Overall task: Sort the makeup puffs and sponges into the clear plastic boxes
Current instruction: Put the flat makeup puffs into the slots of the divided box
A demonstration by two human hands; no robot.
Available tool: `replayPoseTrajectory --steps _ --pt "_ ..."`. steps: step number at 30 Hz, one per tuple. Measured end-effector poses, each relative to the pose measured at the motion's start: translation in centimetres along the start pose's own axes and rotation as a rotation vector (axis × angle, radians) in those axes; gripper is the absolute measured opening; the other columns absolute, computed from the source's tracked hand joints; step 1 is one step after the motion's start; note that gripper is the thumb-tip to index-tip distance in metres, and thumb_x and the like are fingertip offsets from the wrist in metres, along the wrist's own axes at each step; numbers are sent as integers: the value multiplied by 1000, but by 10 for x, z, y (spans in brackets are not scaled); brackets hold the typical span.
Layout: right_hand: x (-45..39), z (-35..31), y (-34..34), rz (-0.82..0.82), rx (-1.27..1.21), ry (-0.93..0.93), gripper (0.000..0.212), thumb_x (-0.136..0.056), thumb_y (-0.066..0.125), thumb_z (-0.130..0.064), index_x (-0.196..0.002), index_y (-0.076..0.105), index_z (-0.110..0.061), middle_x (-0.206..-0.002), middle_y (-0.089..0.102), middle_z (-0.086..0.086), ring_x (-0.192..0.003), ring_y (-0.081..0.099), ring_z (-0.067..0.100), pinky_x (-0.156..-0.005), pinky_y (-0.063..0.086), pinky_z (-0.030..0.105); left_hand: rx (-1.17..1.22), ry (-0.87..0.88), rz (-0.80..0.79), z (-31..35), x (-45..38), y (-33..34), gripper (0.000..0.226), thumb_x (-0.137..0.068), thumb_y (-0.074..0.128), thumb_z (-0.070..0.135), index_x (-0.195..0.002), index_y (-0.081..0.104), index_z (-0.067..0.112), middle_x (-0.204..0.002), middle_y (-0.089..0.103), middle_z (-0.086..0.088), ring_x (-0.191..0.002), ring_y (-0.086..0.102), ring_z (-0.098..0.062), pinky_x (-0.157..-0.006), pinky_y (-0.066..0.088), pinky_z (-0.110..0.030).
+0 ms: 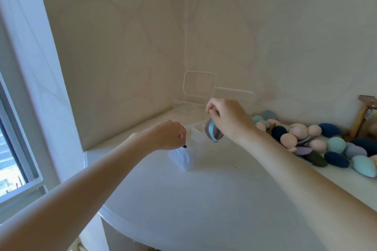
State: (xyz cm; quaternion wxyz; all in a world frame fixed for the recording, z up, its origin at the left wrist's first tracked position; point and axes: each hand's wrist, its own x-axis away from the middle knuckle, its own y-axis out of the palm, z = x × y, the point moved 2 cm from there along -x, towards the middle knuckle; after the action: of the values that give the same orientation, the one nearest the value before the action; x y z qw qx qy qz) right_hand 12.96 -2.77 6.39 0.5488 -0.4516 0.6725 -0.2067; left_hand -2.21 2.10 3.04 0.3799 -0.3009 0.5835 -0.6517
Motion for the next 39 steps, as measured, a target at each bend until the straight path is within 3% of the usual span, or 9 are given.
replayPoseTrajectory --steps 10,14,17,21,23,27,30,35,39 --pt "-3 -17 46 107 3 -81 16 -92 41 -1 -90 56 -3 -74 62 16 -71 58 35 -65 45 43 5 6 -83 0 3 -2 30 -89 39 20 -102 66 17 -110 66 -1 -103 60 -22 -92 50 -38" --pt "-8 -25 53 79 85 -144 13 -88 44 4 -93 54 -3 -73 57 10 -71 57 34 -59 40 38 -1 -1 -88 -3 -1 -1 26 -88 40 19 -85 63 8 -92 64 -11 -87 58 -27 -75 46 -37" --pt "-5 -26 58 56 93 -165 10 -89 44 2 -92 53 -4 -74 55 8 -71 56 33 -58 36 34 -20 -3 -99 -5 -2 -2 19 -88 40 18 -76 54 15 -79 51 -8 -75 45 -22 -64 35 -30" --pt "-5 -23 51 43 -39 -125 15 -93 45 -12 -92 59 -5 -76 62 10 -72 56 29 -63 42 35 2 11 -91 -8 -2 -3 23 -89 40 18 -79 60 11 -83 54 -7 -77 46 -22 -69 36 -30" --pt "-3 -21 47 -59 -112 -94 14 -86 49 -12 -95 60 -8 -79 64 6 -72 55 26 -63 44 33 8 14 -108 -8 0 -5 31 -89 41 20 -94 67 4 -88 58 -8 -81 50 -21 -72 39 -29" --pt "-2 -11 44 -202 -158 -49 25 -82 50 -5 -105 56 -10 -78 58 1 -62 46 15 -57 38 26 27 32 -117 -7 2 -8 31 -91 43 22 -104 70 17 -110 66 -5 -103 58 -21 -89 47 -33" --pt "-2 -10 47 -231 -140 -63 31 -84 50 -2 -114 51 -11 -85 61 8 -72 51 21 -63 40 29 13 35 -113 -10 -2 -6 30 -89 42 22 -95 68 9 -98 64 -9 -89 54 -21 -79 43 -32" --pt "-1 -21 43 -203 -77 -168 23 -80 56 0 -99 46 -10 -92 52 1 -84 49 24 -69 38 32 -5 33 -91 -10 -2 -6 29 -89 43 23 -93 67 6 -91 62 -9 -82 50 -19 -77 43 -33" --pt "3 -29 50 -263 22 -227 14 -82 56 -8 -94 53 -2 -95 60 7 -88 54 27 -71 44 36 -66 51 -73 -7 3 -9 41 -86 38 30 -97 67 4 -107 68 -12 -101 60 -26 -88 47 -38"
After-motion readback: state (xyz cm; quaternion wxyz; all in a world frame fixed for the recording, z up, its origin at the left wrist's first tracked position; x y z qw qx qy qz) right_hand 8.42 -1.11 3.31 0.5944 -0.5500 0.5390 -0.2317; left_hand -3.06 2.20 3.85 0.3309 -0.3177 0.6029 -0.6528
